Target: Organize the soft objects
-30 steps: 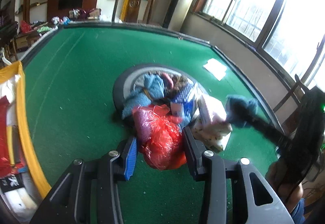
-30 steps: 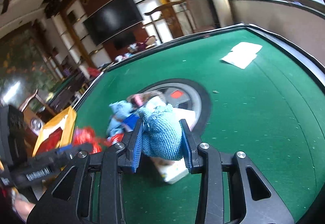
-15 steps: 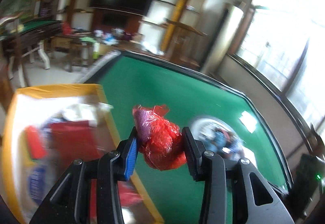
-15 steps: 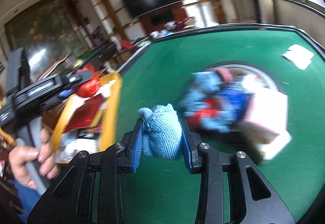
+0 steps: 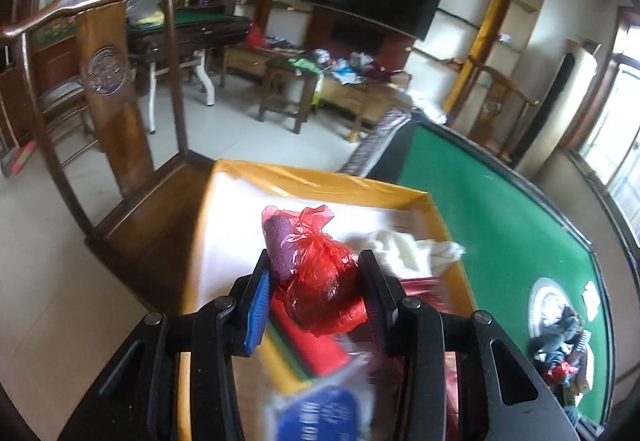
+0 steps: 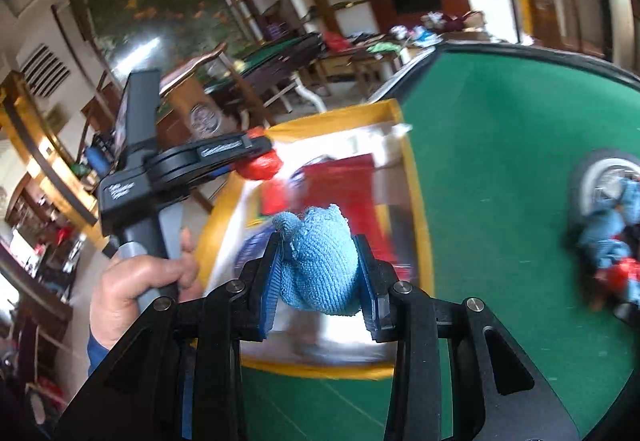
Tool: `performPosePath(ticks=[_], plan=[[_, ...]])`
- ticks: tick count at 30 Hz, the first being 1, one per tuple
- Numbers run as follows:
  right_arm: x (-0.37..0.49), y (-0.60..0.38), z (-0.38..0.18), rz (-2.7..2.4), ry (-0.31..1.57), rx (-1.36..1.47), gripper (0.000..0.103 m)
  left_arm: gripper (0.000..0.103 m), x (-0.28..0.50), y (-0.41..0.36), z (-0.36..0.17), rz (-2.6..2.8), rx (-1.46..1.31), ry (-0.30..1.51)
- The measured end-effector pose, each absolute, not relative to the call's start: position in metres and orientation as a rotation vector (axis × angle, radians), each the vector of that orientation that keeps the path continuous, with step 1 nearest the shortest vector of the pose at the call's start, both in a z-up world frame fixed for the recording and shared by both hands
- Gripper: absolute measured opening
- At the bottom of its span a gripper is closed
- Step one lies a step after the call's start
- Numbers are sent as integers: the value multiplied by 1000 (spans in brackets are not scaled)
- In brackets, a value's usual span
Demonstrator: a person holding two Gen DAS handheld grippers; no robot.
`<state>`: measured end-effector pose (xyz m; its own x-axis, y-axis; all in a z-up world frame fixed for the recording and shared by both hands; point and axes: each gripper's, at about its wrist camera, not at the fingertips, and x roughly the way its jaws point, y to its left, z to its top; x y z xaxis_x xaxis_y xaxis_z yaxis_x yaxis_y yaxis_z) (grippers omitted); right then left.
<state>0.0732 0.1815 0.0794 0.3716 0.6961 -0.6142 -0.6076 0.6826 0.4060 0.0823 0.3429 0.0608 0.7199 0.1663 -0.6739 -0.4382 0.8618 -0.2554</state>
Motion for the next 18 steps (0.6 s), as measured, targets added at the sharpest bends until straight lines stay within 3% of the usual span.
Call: performPosePath(ticks=[10,18], plan=[[70,227,44,895,906,73,34,42,86,343,52,398,-368,746],[69,237,48,885,882,-16,37,42,87,342,47,388,-349,776]])
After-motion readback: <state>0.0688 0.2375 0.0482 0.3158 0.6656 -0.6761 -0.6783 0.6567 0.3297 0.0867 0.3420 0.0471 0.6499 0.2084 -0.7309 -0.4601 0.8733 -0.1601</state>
